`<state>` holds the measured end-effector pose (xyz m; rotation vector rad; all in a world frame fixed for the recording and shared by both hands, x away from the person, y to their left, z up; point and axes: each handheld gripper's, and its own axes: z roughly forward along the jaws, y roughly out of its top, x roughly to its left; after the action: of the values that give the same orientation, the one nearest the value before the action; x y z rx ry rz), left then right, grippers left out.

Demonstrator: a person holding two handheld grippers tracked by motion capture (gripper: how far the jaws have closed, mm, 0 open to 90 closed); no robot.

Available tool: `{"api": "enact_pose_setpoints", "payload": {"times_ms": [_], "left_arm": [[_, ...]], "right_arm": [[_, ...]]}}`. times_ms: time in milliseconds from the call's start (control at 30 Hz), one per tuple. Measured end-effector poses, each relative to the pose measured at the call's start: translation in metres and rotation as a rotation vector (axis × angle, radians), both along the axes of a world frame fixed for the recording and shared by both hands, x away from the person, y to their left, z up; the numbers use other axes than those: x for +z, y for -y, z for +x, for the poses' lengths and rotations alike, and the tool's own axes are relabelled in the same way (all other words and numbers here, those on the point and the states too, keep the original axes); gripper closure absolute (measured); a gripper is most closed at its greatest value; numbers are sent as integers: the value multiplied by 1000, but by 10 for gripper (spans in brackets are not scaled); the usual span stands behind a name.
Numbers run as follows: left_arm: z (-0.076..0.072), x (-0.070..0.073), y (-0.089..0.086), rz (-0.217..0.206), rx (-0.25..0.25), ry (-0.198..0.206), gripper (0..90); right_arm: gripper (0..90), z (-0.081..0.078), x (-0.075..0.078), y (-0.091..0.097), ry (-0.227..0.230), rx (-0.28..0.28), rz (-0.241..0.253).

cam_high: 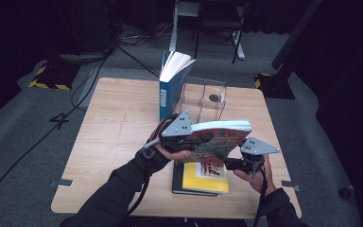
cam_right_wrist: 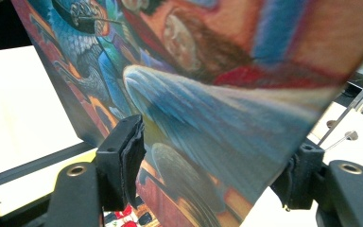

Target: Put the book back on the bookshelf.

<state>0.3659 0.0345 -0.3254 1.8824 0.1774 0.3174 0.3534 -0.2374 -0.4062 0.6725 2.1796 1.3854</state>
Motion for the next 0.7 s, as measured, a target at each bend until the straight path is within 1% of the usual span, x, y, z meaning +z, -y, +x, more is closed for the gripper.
{"api": "enact_pose_setpoints", "payload": {"times_ms": [200, 267, 300, 400, 500, 600, 633, 667, 700], "left_arm": [[-1, 1, 2, 9, 9, 9, 727], [-2, 1, 2, 12, 6, 12, 728], [-2, 1, 2, 14, 6, 13, 728], [-3, 1, 2, 19, 12, 15, 728], [-2, 1, 2, 18, 16, 18, 729], [-2, 1, 2, 13, 19, 18, 729], [-2, 1, 2, 13, 19, 18, 728], [-2, 0, 2, 7, 26, 13, 728], [-2, 0, 2, 6, 30, 13, 729]], "right_arm": [[338, 1, 0, 2, -5, 4, 2], [330, 0, 0, 4, -13, 13, 10], [334, 0, -1, 5, -10, 17, 6], [327, -3, -4, 12, -28, 21, -20], [326, -6, -10, 20, -47, 22, -70], [300, -9, -18, 30, -72, 14, -108], [300, -9, -18, 30, -72, 14, -108], [294, -10, -24, 39, -81, 22, -118], [294, -11, -26, 42, -82, 26, -119]]}}
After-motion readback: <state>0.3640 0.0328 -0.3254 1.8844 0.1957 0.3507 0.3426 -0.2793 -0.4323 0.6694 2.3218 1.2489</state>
